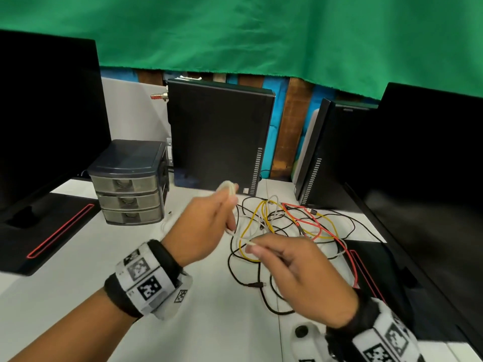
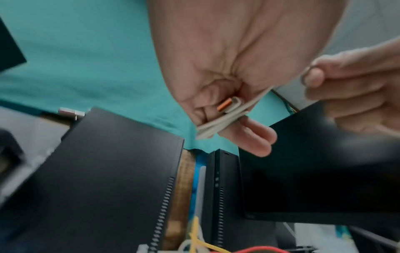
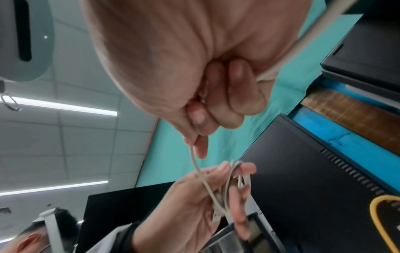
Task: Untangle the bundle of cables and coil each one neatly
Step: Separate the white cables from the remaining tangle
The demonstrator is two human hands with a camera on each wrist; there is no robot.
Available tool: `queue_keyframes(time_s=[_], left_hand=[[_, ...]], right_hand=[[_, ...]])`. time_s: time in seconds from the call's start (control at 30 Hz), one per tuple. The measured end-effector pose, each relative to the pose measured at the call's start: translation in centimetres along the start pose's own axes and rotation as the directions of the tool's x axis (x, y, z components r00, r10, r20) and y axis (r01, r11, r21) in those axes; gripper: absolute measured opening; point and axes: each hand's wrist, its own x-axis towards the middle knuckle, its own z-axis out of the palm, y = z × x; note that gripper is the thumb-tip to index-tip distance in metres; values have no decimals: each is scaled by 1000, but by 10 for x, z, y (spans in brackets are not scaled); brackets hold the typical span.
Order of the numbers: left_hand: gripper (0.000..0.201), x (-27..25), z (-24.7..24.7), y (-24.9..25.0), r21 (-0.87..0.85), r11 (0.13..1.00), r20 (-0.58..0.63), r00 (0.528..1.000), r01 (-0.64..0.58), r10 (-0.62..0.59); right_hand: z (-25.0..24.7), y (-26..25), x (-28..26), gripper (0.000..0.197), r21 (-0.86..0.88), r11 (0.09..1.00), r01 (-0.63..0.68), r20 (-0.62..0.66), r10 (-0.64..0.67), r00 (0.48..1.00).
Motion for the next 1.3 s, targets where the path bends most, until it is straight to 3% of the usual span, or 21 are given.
queue_keyframes(time_s=[0.07, 0.2, 0.37, 0.43, 0.53, 0.6, 0.7, 0.83, 0.97, 1.07, 1.13, 1.2, 1.3], left_hand=[[41, -6, 9, -4, 46, 999, 146, 989, -23, 16], [49, -12, 13, 7, -252, 957, 403, 915, 147, -34], [63, -12, 5, 27, -477, 814, 573, 819, 332, 1], [62, -9, -1, 34, -575, 740, 552, 833, 348, 37], [61, -3, -10, 41, -748, 575, 411, 912, 330, 12], [65, 0, -14, 41, -820, 479, 323, 944, 313, -64], [63, 4, -15, 40, -859, 431, 230, 961, 275, -155], [60, 4, -6, 30, -809, 530, 142, 960, 254, -242], [62, 3, -3, 22, -526, 840, 37, 990, 135, -136], [52, -3, 3, 19, -237, 969, 28, 998, 63, -58], [48, -7, 7, 15, -143, 989, 84, 996, 41, -29], [51, -9, 8, 14, -173, 980, 217, 974, 101, -62], [49, -13, 8, 25, -350, 897, 475, 877, 269, -78]], right_hand=[[-12, 2, 0, 26, 22, 999, -24, -41, 25, 999], [-29, 18, 3, 19, 84, 992, -94, -149, 105, 983], [-32, 39, 11, 17, 169, 977, -127, -258, 168, 951], [-27, 49, 12, 25, 145, 978, -147, -227, 177, 958], [-11, 64, 9, 39, 72, 975, -212, -130, 219, 967], [6, 69, 4, 31, -28, 973, -231, -68, 228, 971], [29, 57, -2, 24, -72, 987, -145, 32, 147, 989], [42, 24, -5, 24, -115, 993, -6, 142, 23, 990], [36, 1, -11, 22, -170, 985, 29, 233, 12, 972], [20, -16, -13, 20, -186, 981, 58, 254, -9, 967], [6, -22, -13, 19, -235, 968, 88, 194, -42, 980], [-10, -19, -11, 17, -310, 946, 98, 25, -95, 995], [-30, -3, -5, 15, -409, 908, 85, -213, -186, 959]])
